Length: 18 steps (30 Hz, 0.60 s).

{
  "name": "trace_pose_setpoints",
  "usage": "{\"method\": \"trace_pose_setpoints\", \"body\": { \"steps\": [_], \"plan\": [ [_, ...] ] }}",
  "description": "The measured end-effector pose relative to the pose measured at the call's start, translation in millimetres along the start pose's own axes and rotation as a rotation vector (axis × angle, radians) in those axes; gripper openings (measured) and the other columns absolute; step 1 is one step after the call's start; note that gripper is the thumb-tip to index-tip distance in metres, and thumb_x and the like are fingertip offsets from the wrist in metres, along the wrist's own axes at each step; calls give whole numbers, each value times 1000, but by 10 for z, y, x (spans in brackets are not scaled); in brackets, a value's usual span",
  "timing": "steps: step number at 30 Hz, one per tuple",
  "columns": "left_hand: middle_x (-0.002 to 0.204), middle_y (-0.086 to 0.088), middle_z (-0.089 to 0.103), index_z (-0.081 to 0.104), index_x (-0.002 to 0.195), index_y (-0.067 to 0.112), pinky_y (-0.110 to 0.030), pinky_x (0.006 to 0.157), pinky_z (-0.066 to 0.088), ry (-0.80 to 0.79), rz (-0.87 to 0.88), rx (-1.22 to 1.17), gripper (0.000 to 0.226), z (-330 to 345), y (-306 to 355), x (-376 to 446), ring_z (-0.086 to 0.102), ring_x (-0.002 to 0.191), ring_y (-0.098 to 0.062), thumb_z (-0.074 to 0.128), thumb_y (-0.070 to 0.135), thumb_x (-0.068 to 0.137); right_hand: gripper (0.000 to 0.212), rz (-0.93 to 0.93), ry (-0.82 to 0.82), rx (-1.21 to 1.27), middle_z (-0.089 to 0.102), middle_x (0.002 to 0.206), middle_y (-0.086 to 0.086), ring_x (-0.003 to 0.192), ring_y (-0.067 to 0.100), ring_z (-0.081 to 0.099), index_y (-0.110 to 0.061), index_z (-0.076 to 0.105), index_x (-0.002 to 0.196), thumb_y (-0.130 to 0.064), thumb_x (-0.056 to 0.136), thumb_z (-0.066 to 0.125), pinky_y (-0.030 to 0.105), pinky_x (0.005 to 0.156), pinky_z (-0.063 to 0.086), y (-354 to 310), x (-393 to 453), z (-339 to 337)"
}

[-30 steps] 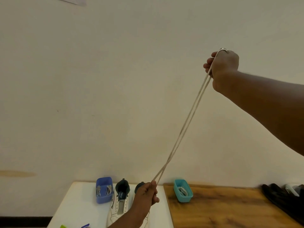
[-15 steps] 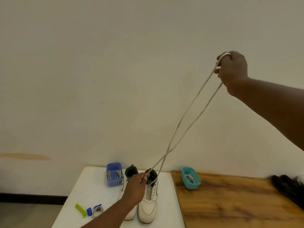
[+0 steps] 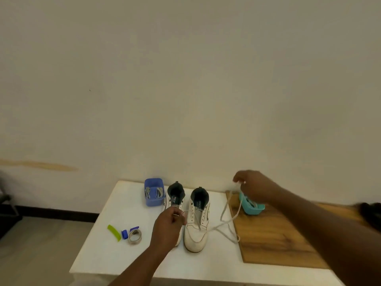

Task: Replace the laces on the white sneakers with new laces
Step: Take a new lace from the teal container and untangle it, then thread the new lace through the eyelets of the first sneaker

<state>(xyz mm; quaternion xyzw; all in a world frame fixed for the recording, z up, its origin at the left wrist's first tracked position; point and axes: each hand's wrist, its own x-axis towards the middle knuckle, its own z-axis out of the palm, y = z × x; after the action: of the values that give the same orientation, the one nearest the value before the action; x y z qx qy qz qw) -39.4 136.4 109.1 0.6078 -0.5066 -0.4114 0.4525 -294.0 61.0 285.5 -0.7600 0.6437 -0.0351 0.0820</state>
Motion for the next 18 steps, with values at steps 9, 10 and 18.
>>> {"method": "trace_pose_setpoints", "body": {
  "steps": [9, 10, 18],
  "plan": [
    [75, 0, 71, 73, 76, 29, -32, 68, 51, -160, -122, 86, 18, 42, -389, 164, 64, 69, -12, 66, 29, 92, 44, -236, -342, 505, 57, 142, -14, 127, 2, 54, -39, 45, 148, -36, 105, 52, 28, 111, 43, -681, -125, 1819],
    [76, -1, 71, 73, 75, 27, -31, 68, 51, -155, -156, 78, 20, 30, -433, 191, 64, 71, -13, 64, 27, 93, 35, -210, -312, 589, 65, 127, -16, 115, -1, 60, -38, 55, 139, -34, 105, 53, 26, 104, 48, -717, -89, 1977],
    [77, -1, 70, 73, 94, 15, -23, 56, 47, -202, -451, -115, 17, -97, -612, 462, 55, 61, -10, 61, 26, 98, 23, 5, -5, 662, 68, 87, -21, 91, -2, 62, -32, 72, 92, -13, 97, 61, 8, 73, 41, -548, 215, 2617]
  ]
}}
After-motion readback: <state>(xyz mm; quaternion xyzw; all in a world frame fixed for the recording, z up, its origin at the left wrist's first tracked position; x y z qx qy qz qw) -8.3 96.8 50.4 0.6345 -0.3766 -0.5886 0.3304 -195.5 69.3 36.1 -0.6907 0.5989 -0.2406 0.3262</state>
